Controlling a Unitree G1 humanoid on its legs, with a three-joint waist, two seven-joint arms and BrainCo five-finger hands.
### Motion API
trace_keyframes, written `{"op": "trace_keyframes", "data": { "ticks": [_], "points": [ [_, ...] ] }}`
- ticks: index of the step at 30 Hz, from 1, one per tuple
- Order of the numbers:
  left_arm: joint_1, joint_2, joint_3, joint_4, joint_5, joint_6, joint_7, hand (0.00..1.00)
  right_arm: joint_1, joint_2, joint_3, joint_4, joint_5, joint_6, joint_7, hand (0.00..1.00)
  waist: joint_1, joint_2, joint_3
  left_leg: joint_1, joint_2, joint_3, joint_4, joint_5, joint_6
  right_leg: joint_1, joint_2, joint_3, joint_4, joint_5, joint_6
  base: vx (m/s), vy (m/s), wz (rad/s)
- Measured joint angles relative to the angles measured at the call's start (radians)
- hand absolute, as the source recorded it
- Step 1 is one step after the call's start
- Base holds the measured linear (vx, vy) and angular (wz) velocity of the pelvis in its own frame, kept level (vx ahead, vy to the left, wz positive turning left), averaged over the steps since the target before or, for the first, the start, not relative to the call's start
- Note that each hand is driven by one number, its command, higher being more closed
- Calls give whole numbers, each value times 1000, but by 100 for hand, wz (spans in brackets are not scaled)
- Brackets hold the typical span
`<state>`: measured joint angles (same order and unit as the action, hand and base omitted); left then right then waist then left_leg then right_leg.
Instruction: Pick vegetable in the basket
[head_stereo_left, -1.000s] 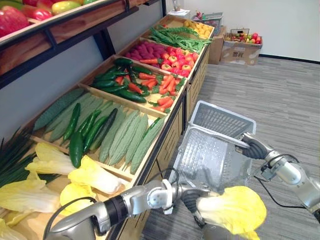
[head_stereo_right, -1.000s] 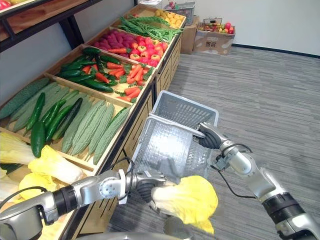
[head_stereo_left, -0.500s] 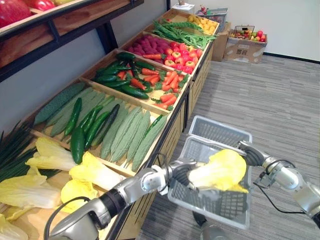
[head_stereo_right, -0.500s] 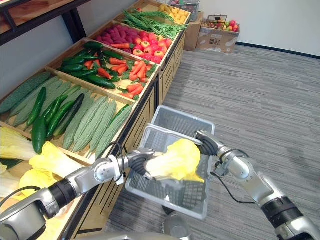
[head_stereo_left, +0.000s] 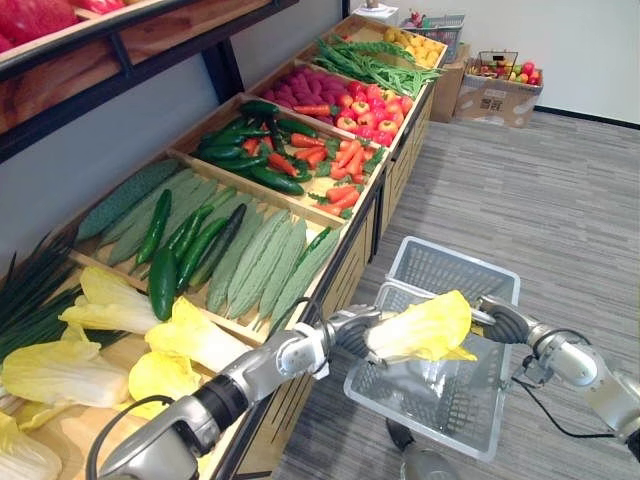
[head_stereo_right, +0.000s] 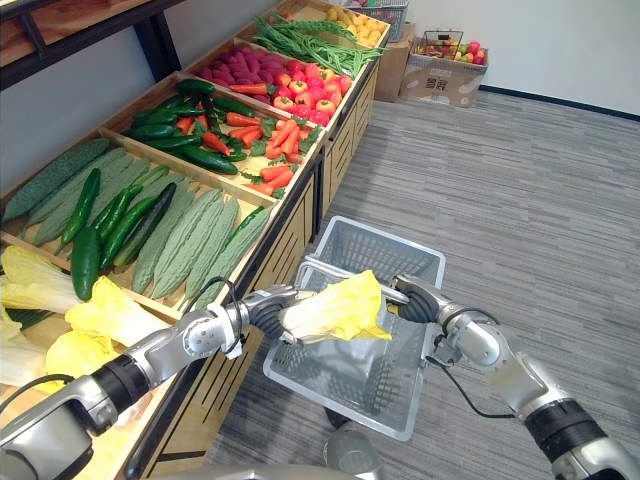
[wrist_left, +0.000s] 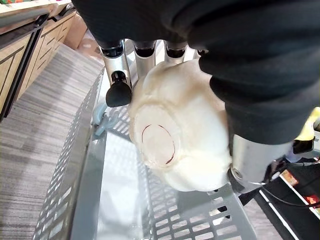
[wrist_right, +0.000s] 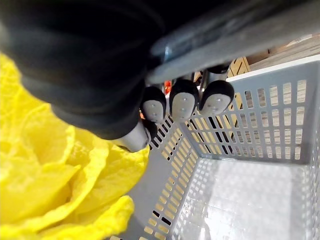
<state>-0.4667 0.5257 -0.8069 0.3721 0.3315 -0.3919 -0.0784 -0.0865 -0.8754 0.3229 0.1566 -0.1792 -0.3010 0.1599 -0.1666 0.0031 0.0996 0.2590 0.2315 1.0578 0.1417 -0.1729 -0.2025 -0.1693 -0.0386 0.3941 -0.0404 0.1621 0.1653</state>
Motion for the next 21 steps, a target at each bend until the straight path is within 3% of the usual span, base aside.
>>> {"op": "trace_keyframes", "data": {
  "ticks": [3,4,21],
  "points": [
    [-3,-1,-2,17,22,-13,1,100,0,0,0,0,0,0,0,100,-2,0,2,-1,0,0,0,0,0,0,0,0,-2,0,0,-51,-49,0],
    [-5,-1,-3,21,40,-13,1,0,0,0,0,0,0,1,0,100,-3,0,3,-2,0,-1,0,0,0,-1,-1,0,-2,0,0,-46,-44,1],
    [-43,0,-23,40,45,-13,6,0,-13,0,-2,0,0,5,-1,100,-20,7,39,-14,-3,-28,2,-2,3,-2,-10,-11,-6,1,1,-44,-46,2]
  ]
}}
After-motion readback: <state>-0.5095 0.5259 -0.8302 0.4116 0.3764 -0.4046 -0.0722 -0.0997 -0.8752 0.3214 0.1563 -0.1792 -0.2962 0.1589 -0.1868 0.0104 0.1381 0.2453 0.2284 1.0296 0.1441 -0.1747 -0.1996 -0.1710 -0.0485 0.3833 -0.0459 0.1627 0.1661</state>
